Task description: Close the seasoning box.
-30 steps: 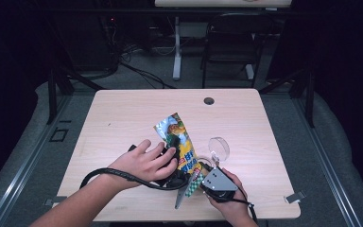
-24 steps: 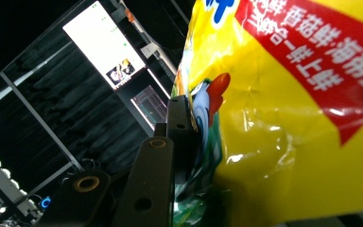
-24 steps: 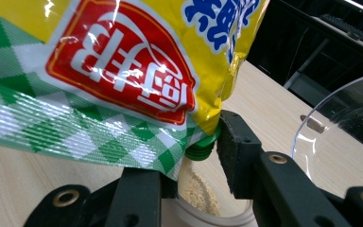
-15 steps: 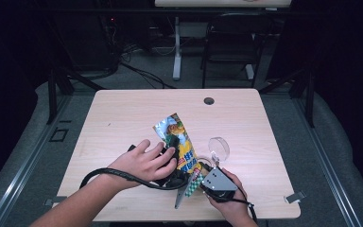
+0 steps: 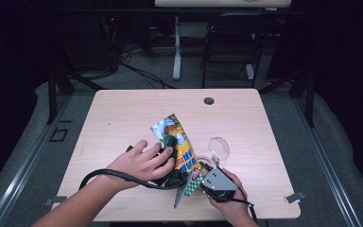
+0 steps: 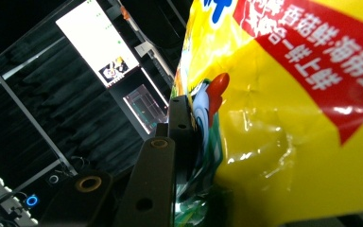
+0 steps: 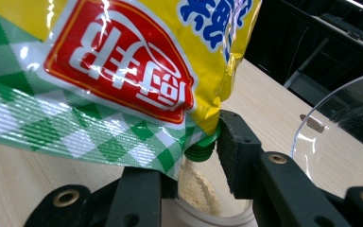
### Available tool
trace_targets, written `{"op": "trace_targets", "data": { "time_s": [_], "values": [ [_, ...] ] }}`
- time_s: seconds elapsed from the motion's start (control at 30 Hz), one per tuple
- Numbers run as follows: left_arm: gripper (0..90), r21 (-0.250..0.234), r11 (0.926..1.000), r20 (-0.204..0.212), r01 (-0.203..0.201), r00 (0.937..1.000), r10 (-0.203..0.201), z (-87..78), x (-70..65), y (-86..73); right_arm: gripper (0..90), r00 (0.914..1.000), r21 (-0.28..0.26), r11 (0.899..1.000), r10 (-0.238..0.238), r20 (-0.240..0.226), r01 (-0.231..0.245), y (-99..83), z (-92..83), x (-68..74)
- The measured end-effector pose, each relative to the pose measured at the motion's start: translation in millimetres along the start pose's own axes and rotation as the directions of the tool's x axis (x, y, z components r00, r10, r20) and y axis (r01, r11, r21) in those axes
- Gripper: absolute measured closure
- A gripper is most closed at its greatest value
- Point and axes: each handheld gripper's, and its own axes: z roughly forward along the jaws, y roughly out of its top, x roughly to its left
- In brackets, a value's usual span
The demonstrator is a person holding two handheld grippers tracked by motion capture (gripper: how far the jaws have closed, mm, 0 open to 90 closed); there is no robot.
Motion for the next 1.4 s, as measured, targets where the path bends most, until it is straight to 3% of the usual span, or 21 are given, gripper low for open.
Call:
{"op": "trace_targets", "data": {
  "time_s": [0.67, 0.83, 0.9, 0.97, 1.07, 1.17, 1.27, 1.3, 1.4],
  "values": [
    [82.7, 0.009, 0.9987, 0.027, 0.050, 0.9984, -0.051, 1.3, -5.0, -4.3, 70.3, 1.0000, -0.002, 1.000, -0.007, 0.001, 0.007, 0.3, 0.5, -0.1],
    [82.9, -0.007, 0.9954, 0.043, 0.096, 0.9945, -0.095, 2.6, -8.0, -5.9, 70.4, 1.0000, -0.006, 1.000, -0.004, 0.003, 0.004, 0.3, 0.2, -0.3],
    [82.9, 0.021, 0.9975, 0.052, 0.067, 0.9964, -0.068, 1.2, -6.7, -6.1, 70.5, 1.0000, -0.005, 1.000, -0.004, 0.005, 0.004, 0.4, 0.1, -0.4],
    [82.9, 0.019, 0.9971, 0.069, 0.074, 0.9948, -0.075, 2.0, -7.2, -6.7, 70.5, 1.0000, -0.007, 1.000, -0.003, 0.003, 0.003, 0.3, 0.2, -0.5],
    [83.0, 0.007, 0.9945, 0.067, 0.105, 0.9922, -0.105, 3.0, -9.7, -8.0, 70.5, 1.0000, -0.004, 1.000, -0.005, 0.005, 0.005, 0.4, 0.0, -0.6],
    [83.0, 0.010, 0.9940, 0.070, 0.109, 0.9915, -0.110, 3.0, -10.6, -8.4, 70.5, 1.0000, -0.006, 1.000, -0.003, 0.004, 0.003, 0.5, 0.1, -0.5],
    [83.0, 0.008, 0.9902, 0.081, 0.139, 0.9869, -0.139, 3.6, -12.8, -9.1, 70.6, 0.9999, 0.000, 1.000, -0.012, 0.008, 0.012, 0.6, 0.0, -0.4],
    [83.0, 0.001, 0.9916, 0.072, 0.130, 0.9890, -0.129, 3.8, -12.2, -9.2, 70.6, 0.9999, 0.000, 1.000, -0.014, 0.010, 0.014, 0.6, 0.0, -0.3],
    [83.1, 0.003, 0.9878, 0.085, 0.156, 0.9842, -0.155, 4.2, -15.2, -10.3, 70.6, 0.9999, -0.001, 1.000, -0.013, 0.011, 0.013, 0.7, -0.2, -0.5]
  ]
}}
